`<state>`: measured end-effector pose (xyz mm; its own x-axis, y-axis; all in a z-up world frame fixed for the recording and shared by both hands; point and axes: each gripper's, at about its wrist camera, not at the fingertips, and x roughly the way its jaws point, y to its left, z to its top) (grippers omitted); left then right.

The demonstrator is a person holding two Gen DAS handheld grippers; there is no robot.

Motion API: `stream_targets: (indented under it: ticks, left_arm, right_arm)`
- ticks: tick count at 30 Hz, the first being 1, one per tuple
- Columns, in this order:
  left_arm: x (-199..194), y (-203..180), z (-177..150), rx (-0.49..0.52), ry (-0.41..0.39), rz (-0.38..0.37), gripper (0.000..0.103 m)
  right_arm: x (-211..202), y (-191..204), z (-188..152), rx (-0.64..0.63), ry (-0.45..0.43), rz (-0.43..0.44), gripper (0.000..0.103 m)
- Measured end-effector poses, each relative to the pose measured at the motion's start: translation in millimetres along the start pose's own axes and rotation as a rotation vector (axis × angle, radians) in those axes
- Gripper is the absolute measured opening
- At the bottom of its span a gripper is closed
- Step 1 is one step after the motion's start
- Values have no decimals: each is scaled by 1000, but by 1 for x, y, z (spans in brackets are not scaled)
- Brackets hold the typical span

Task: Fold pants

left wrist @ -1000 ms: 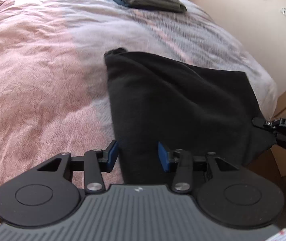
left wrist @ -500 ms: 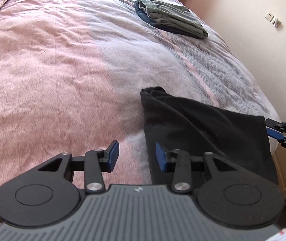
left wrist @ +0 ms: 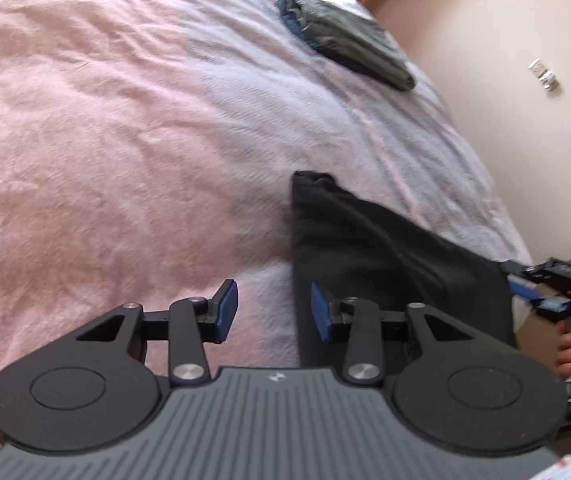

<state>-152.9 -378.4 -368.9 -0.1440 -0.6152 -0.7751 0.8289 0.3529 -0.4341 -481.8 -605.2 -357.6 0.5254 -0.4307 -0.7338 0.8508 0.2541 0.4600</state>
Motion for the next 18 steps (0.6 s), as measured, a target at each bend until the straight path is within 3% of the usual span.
stream_targets:
  ticks: [3,4,10,14,18]
  left_arm:
    - [10,3,2,34,104,127,34]
    - [12,5,2,41,120,139,34]
    - [12,5,18,-3,118,4,34]
    - [25,-7,38,69,136,-40,34]
    - [41,-12,51,121,158,-65,33]
  right_arm:
    - [-18,42,-9,-272,-24,-110,36]
    - [-22,56,-16,-350,-18,-122,36]
    - [-10,151,-87,-815,123,16,36]
    - [16,203,-111,-996,132,80,36]
    - [47,233,-108,-1090,142,132,36]
